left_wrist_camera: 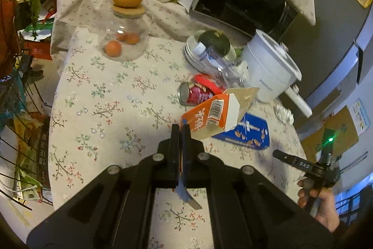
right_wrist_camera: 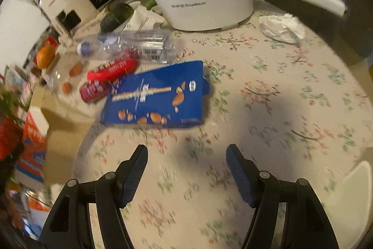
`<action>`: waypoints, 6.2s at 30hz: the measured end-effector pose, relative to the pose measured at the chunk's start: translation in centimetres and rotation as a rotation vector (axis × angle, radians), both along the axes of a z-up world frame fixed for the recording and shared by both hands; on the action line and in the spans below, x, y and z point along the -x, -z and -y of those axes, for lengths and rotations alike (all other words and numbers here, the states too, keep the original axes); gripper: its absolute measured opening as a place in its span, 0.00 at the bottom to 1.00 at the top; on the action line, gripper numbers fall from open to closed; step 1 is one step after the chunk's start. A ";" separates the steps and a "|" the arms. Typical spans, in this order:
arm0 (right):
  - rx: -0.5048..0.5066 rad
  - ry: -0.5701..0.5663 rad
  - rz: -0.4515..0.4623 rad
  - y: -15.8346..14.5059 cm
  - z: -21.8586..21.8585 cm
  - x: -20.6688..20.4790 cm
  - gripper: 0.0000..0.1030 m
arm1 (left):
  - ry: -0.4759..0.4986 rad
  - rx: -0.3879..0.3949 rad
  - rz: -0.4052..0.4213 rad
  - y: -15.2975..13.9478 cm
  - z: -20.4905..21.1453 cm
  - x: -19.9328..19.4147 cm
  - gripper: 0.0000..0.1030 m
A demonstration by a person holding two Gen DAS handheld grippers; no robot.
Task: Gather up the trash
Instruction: 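Grasp the white-and-orange bag with the left gripper and lift it, then grasp the blue biscuit box with the right gripper while the left holds the carton, then carry the carton and blue box over the white bin and open both grippers, then move both tools back over the table toward the red can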
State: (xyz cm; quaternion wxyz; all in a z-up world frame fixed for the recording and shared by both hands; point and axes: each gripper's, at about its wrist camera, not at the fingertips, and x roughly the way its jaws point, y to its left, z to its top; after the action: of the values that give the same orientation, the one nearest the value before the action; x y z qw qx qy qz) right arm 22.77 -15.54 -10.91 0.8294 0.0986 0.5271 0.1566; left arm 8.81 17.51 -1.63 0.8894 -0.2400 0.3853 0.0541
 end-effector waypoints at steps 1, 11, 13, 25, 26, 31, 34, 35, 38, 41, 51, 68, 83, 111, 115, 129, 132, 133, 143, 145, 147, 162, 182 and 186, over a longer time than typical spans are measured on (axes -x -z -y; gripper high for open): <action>-0.021 0.002 -0.006 0.3 -0.1 -0.6 0.69 | -0.012 0.009 0.006 -0.1 -0.4 0.0 0.02; -0.104 0.002 -0.024 2.5 -1.7 -4.3 0.66 | -0.011 0.017 -0.059 1.5 -1.3 -1.3 0.02; -0.138 0.017 -0.032 2.8 -1.7 -4.9 0.60 | 0.012 0.009 -0.099 2.2 -1.0 -1.7 0.02; -0.239 0.010 0.009 0.3 -0.9 -4.0 0.35 | 0.084 -0.004 -0.167 3.0 -0.3 -2.0 0.03; -0.248 0.003 0.012 0.1 -0.8 -3.8 0.32 | 0.086 -0.004 -0.166 2.9 -0.2 -2.0 0.03; -0.338 -0.082 0.004 -0.8 -2.4 -3.0 0.16 | 0.097 -0.011 -0.159 2.8 0.3 -1.8 0.03; -0.346 -0.125 -0.001 -0.9 -3.7 -2.4 0.09 | 0.089 0.006 -0.156 2.7 0.2 -1.6 0.03; -0.347 -0.128 0.002 -1.1 -3.9 -2.2 0.08 | 0.088 0.027 -0.153 2.7 0.0 -1.5 0.03; -0.347 -0.122 0.008 -2.0 -4.1 -1.4 0.06 | 0.085 0.034 -0.138 2.4 -0.1 -1.3 0.03; -0.332 -0.121 0.025 -3.2 -4.1 -0.6 0.04 | 0.082 0.027 -0.121 2.0 0.0 -1.1 0.02; -0.245 -0.132 0.121 -7.0 -1.7 3.9 0.02 | 0.112 0.022 -0.085 1.3 1.2 -0.3 0.02; -0.162 -0.011 0.187 -10.7 8.4 10.8 0.02 | 0.254 0.014 -0.063 0.8 7.6 0.1 0.02; 0.002 0.150 0.193 -12.0 19.6 17.5 0.02 | 0.506 -0.016 -0.056 0.4 19.6 0.0 0.02; 0.179 0.305 -0.034 -4.3 29.4 19.8 0.32 | 0.764 -0.008 -0.170 4.3 39.0 -0.1 0.02; 0.171 0.329 -0.027 -4.5 30.2 20.1 0.36 | 0.784 -0.006 -0.191 5.2 40.5 -0.4 0.02; 0.183 0.359 -0.002 -5.1 30.3 19.8 0.48 | 0.798 0.022 -0.104 5.7 40.7 -1.7 0.45; 0.183 0.352 0.004 -5.3 29.9 19.4 0.50 | 0.790 -0.016 -0.089 5.2 39.5 -1.7 0.48; 0.183 0.350 0.006 -5.3 29.7 19.3 0.50 | 0.785 -0.025 -0.086 5.1 39.0 -1.8 0.52; 0.185 0.316 0.021 -5.3 26.4 17.0 0.62 | 0.675 -0.123 -0.087 5.3 32.5 -3.0 0.77; 0.187 0.316 0.027 -5.3 25.4 16.2 0.66 | 0.632 -0.148 -0.084 5.0 30.3 -3.5 0.80; 0.187 0.311 0.034 -5.2 24.3 15.2 0.69 | 0.592 -0.163 -0.087 4.8 28.4 -3.9 0.82; 0.164 0.170 0.061 -4.8 11.4 8.5 0.74 | 0.345 -0.156 -0.119 4.1 15.4 -4.4 0.85; 0.234 0.007 0.147 -3.4 -1.2 6.4 0.78 | 0.161 -0.197 -0.114 3.6 3.6 -2.3 0.97; 0.212 0.013 0.125 -2.9 -1.3 5.8 0.78 | 0.174 -0.233 -0.122 4.4 1.6 -2.2 0.97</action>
State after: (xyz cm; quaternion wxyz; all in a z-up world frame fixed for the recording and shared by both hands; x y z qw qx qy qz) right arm 17.00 -14.24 -7.97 0.8675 0.0036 0.4871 0.1005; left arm 10.98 15.89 -6.00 0.8876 -0.0971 0.4488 0.0357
